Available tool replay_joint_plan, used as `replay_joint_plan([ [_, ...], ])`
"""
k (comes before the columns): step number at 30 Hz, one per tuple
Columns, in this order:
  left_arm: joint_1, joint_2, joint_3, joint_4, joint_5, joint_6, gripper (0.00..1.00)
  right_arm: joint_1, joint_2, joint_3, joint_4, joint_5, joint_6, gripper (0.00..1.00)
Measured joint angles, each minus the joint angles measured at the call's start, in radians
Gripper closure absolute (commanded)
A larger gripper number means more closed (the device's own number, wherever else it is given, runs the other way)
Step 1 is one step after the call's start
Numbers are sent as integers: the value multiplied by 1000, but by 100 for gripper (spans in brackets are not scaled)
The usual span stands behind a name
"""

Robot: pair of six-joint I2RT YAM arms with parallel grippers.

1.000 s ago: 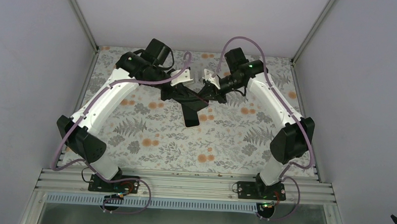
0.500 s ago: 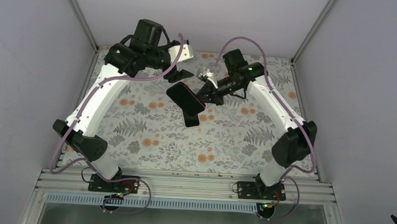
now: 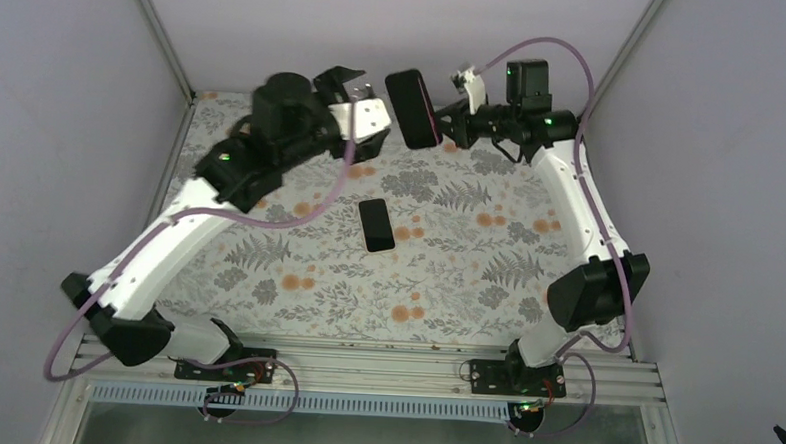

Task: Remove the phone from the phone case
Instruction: Remove the phone case from the phone.

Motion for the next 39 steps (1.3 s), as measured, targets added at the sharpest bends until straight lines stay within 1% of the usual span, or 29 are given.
replay_joint_plan([
  [1,-27,18,-31,64,-58,8,0,1,18,29,22,14,26,97],
  [4,-82,74,-146,238,-174,40,0,5,72,125,98,61,101,97],
  [6,-109,115,-231,335,-225,65,0,5,93,162,142,80,137,97],
  [8,-126,159,-285,415,-256,75,0,5,112,195,175,95,169,97],
  [11,-134,212,-307,534,-289,69,0,5,139,235,203,100,204,97],
  [16,-126,225,-298,721,-302,33,0,5,175,242,222,102,240,97],
  [20,-119,270,-233,774,-294,-2,0,5,190,237,222,114,260,97],
  [24,-96,332,-190,769,-255,-56,0,5,191,237,229,118,275,97],
  [32,-29,363,-188,731,-224,-134,0,5,191,236,238,119,293,97],
  [39,-21,363,-186,732,-218,-163,0,5,190,219,249,117,300,97],
])
